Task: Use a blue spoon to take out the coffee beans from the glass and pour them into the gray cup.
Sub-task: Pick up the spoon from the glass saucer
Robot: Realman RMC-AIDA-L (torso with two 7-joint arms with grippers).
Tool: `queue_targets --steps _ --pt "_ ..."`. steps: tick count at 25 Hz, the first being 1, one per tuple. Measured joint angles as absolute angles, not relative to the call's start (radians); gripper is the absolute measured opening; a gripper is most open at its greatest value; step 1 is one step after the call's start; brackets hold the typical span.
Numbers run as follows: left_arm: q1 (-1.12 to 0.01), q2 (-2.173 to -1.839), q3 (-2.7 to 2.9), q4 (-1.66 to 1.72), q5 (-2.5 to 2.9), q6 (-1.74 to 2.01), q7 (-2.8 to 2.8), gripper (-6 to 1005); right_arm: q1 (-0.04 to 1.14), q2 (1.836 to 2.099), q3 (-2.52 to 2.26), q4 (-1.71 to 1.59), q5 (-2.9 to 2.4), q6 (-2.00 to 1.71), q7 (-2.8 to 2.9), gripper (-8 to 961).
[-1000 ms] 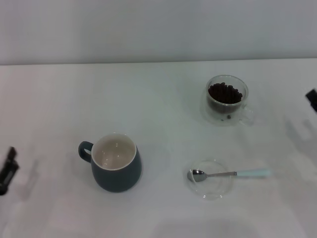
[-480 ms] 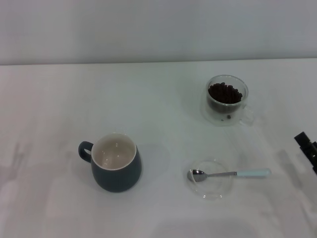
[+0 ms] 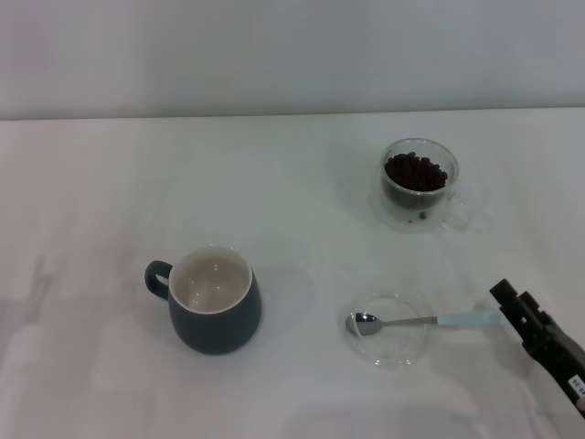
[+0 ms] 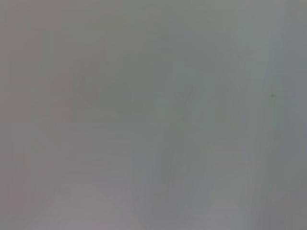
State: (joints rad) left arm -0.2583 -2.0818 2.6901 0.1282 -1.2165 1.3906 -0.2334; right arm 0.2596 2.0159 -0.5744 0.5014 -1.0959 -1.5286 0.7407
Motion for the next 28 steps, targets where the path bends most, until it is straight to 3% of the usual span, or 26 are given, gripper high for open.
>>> queue_targets --steps 28 --pt "-0.270 -2.079 2.692 0.112 -1.212 1.391 -0.232 791 0.258 2.020 -0.407 0.533 -1.317 -1.395 0.737 642"
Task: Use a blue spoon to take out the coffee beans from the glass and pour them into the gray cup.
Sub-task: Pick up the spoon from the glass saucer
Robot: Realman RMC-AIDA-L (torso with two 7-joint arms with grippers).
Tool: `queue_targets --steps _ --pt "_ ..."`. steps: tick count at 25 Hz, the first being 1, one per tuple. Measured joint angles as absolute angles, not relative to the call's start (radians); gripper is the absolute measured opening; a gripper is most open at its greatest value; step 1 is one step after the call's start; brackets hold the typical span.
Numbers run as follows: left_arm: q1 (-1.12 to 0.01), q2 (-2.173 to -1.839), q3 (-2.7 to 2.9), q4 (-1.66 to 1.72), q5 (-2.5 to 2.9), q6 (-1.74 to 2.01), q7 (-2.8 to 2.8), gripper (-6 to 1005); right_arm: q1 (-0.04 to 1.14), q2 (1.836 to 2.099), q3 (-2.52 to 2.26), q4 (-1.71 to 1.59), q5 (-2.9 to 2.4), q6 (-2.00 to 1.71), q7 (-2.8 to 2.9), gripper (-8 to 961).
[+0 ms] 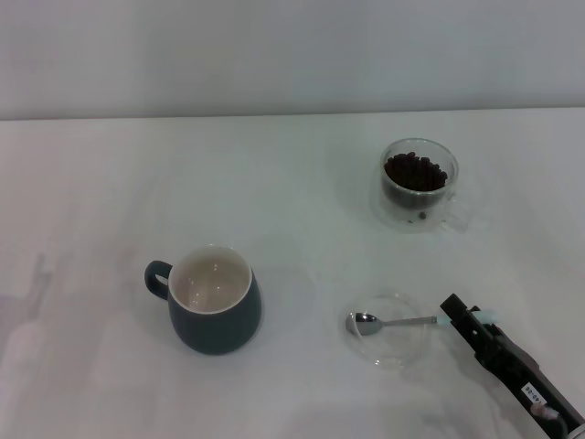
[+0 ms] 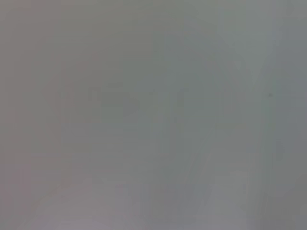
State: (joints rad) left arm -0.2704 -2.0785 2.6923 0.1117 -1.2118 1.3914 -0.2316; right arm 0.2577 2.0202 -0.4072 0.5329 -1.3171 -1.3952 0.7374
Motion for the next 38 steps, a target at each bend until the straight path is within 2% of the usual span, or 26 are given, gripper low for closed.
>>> queue_targets --steps 9,14,25,28,38 --pt "-0.269 -2.079 2.689 0.109 -1.216 1.389 -0.233 791 0.256 2.018 -0.401 0.538 -1.340 -1.402 0.746 592" --pt "-0.266 -2.079 2.689 0.109 -1.217 1.388 -0.233 791 0.256 2.017 -0.404 0.539 -1.343 -1.408 0.756 414" --pt "-0.262 -2.080 2.689 0.109 -1.216 1.387 -0.233 791 0.255 2.015 -0.400 0.530 -1.356 -1.415 0.828 302" --pt "-0.262 -2.080 2.689 0.109 -1.216 1.387 -0.233 791 0.252 2.013 -0.405 0.527 -1.356 -1.441 0.834 147" --pt "-0.261 -2.080 2.689 0.109 -1.216 1.387 -0.233 792 0.234 2.008 -0.464 0.424 -1.359 -1.529 0.911 148"
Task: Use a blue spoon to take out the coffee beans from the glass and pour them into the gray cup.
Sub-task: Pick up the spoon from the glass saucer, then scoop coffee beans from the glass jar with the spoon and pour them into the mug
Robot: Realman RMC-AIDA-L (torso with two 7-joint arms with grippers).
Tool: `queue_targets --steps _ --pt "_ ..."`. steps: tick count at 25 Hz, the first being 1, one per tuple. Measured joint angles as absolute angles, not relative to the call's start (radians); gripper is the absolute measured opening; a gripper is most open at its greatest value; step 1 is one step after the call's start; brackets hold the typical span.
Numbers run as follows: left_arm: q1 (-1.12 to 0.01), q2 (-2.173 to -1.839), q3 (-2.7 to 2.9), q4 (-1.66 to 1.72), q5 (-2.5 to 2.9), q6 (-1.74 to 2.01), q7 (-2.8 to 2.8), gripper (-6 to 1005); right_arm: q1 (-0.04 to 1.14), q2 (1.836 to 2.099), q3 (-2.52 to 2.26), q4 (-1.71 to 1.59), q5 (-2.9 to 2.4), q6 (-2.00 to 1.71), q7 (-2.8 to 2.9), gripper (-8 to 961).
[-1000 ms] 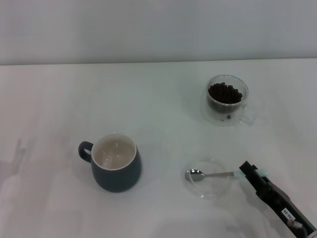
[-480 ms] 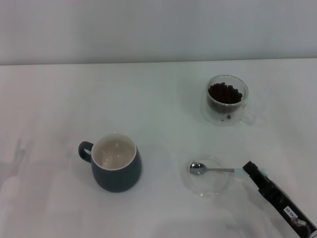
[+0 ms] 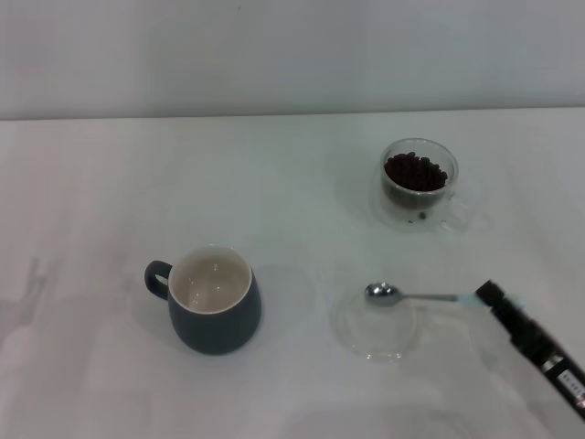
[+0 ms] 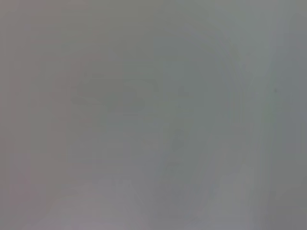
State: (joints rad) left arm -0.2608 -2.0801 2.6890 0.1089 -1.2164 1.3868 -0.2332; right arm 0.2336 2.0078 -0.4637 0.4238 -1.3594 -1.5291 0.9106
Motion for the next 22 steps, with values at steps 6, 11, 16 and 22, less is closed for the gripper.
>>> queue_targets --steps 6,11,16,22 --pt "-0.265 -2.082 2.690 0.110 -1.216 1.383 -0.225 792 0.237 2.005 -0.491 0.240 -1.363 -1.634 1.008 149" --pt "-0.268 -2.083 2.691 0.113 -1.216 1.374 -0.223 791 0.311 2.005 -0.543 0.048 -1.370 -1.676 1.095 149" --pt "-0.270 -2.085 2.694 0.118 -1.215 1.364 -0.183 791 0.398 2.005 -0.579 -0.129 -1.370 -1.579 1.187 150" --pt "-0.269 -2.086 2.690 0.125 -1.232 1.313 -0.181 786 0.468 2.004 -0.713 -0.386 -1.370 -1.416 1.335 150"
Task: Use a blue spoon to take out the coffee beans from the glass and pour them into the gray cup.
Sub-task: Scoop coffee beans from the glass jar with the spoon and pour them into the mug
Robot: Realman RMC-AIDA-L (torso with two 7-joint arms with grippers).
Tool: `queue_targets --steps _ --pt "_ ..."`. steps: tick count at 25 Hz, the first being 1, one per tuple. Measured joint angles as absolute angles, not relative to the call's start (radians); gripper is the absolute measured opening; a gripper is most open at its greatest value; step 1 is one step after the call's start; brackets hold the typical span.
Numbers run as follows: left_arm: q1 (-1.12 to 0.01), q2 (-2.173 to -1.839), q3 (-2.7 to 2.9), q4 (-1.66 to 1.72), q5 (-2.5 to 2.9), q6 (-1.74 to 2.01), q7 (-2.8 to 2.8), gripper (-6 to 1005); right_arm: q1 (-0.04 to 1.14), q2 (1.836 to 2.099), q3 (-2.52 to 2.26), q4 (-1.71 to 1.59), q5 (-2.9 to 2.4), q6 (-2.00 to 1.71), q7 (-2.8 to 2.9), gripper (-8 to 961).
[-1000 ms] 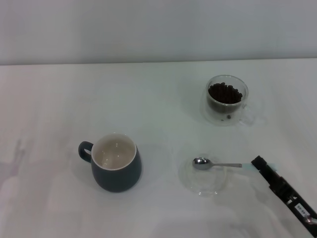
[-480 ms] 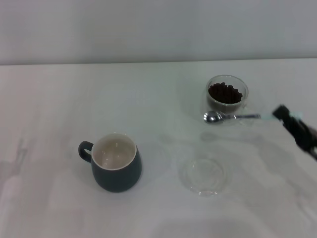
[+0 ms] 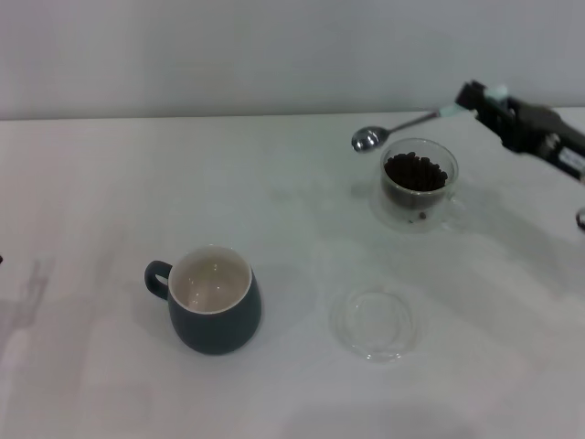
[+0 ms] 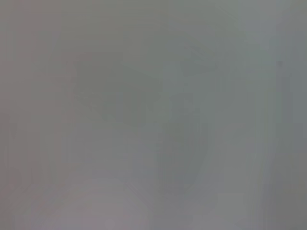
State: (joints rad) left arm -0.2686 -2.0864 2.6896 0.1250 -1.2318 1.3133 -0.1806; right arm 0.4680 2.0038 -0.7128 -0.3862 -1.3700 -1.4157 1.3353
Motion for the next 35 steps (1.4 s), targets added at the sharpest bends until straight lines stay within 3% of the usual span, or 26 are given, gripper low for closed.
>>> queue_targets --steps 9,23,35 --pt "-0.286 -2.086 2.689 0.140 -1.300 1.248 -0.215 787 0.475 2.004 -0.937 -0.657 -1.370 -1.154 1.468 151" --pt "-0.307 -2.085 2.689 0.163 -1.365 1.206 -0.245 786 0.475 1.994 -0.981 -0.733 -1.489 -1.072 1.608 153" --pt "-0.304 -2.083 2.692 0.163 -1.359 1.222 -0.245 786 0.412 1.951 -0.975 -0.788 -1.500 -1.073 1.651 154"
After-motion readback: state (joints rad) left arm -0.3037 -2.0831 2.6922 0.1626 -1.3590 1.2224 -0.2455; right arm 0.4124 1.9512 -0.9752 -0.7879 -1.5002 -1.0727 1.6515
